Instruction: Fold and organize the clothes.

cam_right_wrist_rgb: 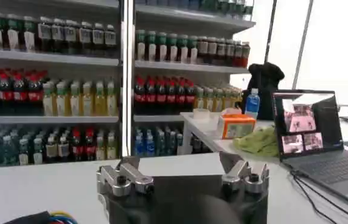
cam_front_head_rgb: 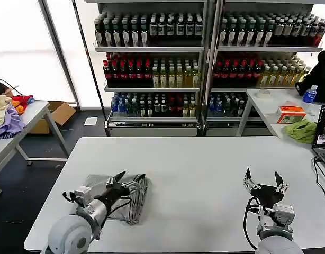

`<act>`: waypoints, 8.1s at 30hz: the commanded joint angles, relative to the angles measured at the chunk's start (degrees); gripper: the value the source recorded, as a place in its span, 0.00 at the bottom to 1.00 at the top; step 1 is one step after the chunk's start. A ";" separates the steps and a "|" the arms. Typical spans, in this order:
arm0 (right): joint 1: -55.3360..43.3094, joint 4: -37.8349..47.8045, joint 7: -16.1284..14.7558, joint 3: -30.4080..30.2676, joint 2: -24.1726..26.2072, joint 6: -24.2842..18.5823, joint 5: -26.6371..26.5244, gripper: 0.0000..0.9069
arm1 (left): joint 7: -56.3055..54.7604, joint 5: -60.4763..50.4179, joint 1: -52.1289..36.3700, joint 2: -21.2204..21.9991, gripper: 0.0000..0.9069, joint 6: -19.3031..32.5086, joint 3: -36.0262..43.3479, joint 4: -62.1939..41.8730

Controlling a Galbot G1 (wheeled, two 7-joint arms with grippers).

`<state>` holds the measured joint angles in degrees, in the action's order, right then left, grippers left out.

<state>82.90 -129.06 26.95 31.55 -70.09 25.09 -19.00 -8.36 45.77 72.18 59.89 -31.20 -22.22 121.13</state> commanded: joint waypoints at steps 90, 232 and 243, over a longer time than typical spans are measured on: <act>-5.61 1.92 0.45 -0.88 2.08 0.79 -3.81 1.00 | 12.37 -8.60 10.08 -16.54 0.00 3.33 -37.62 -11.37; -31.85 29.91 1.27 -23.02 16.02 8.36 -38.35 0.44 | -10.02 -11.92 -3.92 1.26 1.00 -1.84 0.85 -4.99; -19.89 15.34 -4.98 -16.59 16.47 7.88 -15.15 1.00 | -9.94 -12.06 -3.48 1.77 1.00 -1.84 1.02 -4.76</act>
<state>54.98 -104.14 26.49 10.29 -54.72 33.09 -51.71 -18.36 33.84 68.64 61.46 -33.02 -21.53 116.25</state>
